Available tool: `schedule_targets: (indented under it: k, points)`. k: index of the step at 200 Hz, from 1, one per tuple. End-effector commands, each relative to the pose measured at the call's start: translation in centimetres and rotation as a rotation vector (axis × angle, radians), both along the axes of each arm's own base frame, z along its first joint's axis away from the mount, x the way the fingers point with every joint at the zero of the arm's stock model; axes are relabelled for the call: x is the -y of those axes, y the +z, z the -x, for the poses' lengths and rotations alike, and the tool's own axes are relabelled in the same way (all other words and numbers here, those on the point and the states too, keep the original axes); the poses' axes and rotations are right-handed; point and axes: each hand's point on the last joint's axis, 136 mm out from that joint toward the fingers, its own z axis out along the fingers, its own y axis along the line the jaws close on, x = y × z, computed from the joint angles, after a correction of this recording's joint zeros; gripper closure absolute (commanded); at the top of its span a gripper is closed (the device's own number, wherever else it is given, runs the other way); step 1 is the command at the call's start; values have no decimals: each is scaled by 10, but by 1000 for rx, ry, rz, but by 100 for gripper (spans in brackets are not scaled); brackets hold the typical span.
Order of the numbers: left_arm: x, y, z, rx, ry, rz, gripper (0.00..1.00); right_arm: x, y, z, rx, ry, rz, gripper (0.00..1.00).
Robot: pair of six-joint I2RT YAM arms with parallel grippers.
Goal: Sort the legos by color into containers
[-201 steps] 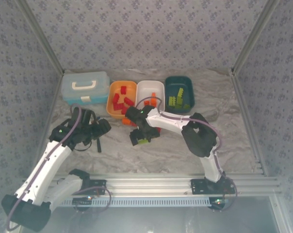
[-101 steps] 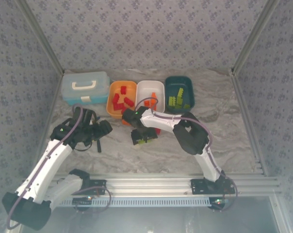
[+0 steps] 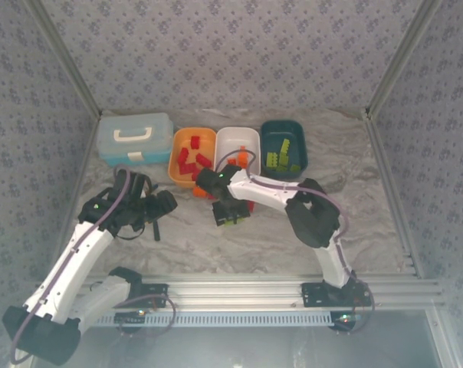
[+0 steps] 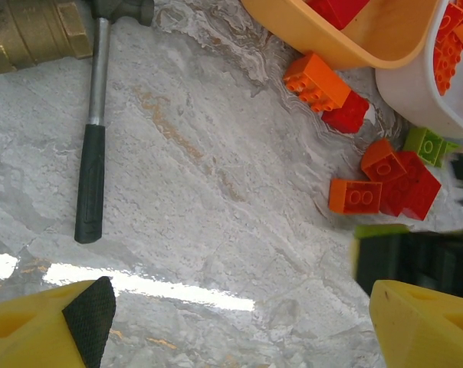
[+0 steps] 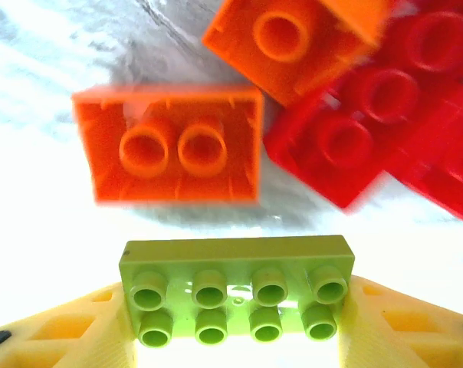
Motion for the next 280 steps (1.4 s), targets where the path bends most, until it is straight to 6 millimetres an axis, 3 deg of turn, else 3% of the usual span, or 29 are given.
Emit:
schedule_targets:
  k: [1,22,49,95,119,151,205,251,280]
  points:
    - [5,13,-4,22,-40,12,12,27,60,3,52,-32,-41,43]
    - [13,15,-12,33,-65,27,12,52,95,-20,107,-125,-107,43]
    - [33,12,-27,37,-116,36,12,86,114,-86,193,-305,-182,43]
    - [69,13,-52,45,-215,19,12,121,111,-206,277,-588,-256,43]
    - [75,15,-60,52,-223,24,12,136,105,-254,281,-777,-349,43]
    - [78,14,-63,51,-229,24,12,149,100,-300,316,-965,-438,43]
    - [78,16,-64,56,-239,13,12,144,56,-329,240,-1171,-520,42]
    - [77,20,-74,75,-253,-31,12,147,28,-329,181,-1303,-510,40]
    - [82,11,-84,49,-290,-70,13,154,18,-327,154,-1345,-489,35]
